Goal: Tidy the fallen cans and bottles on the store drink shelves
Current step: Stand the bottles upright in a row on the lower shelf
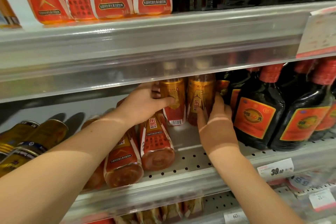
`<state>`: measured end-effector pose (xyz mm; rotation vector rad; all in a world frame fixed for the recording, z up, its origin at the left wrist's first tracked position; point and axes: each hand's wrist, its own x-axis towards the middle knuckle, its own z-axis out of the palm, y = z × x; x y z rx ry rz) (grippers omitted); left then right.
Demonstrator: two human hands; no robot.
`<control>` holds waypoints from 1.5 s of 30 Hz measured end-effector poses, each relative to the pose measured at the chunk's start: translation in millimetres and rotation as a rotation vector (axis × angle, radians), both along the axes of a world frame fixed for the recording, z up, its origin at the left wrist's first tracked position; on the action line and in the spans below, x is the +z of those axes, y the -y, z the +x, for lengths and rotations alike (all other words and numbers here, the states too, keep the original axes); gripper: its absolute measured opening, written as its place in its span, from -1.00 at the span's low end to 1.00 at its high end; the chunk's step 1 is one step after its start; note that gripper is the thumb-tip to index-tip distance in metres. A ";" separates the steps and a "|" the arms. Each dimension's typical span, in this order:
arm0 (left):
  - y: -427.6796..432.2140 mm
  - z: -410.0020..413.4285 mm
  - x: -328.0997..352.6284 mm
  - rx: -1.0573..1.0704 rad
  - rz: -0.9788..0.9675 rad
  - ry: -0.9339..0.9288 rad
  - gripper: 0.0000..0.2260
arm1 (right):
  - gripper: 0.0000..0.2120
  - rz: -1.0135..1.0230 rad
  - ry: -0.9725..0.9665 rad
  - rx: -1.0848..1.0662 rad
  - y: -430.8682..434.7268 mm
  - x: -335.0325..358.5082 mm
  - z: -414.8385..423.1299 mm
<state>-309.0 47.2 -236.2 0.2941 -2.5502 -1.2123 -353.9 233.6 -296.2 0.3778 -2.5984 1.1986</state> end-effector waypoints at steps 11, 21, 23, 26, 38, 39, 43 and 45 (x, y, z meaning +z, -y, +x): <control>-1.1 42.9 8.5 0.158 -0.062 0.131 -0.67 | -0.29 -0.004 0.134 0.070 -3.8 13.3 12.3; 7.6 93.8 5.5 0.341 -0.385 0.158 -0.71 | -0.40 -0.041 0.095 0.201 -16.1 6.2 60.4; 16.5 103.9 4.8 0.395 -0.481 0.231 -0.66 | -0.51 -0.043 0.155 0.293 -8.6 7.6 75.6; 29.1 111.0 0.7 0.413 -0.575 0.329 -0.50 | -0.42 0.016 0.373 0.315 14.6 18.0 75.9; 73.9 111.9 -2.7 0.057 -0.744 0.409 -0.32 | -0.25 0.216 0.587 0.171 61.0 40.9 87.3; 74.6 106.9 -1.2 0.051 -0.735 0.426 -0.28 | -0.31 0.209 0.585 0.175 60.4 41.8 87.5; 71.6 85.5 -1.8 0.069 -0.696 0.500 -0.22 | -0.57 0.141 0.579 0.173 48.0 38.9 92.1; 66.5 78.9 -5.7 0.073 -0.672 0.529 -0.18 | -0.72 0.096 0.556 0.159 37.8 36.4 93.5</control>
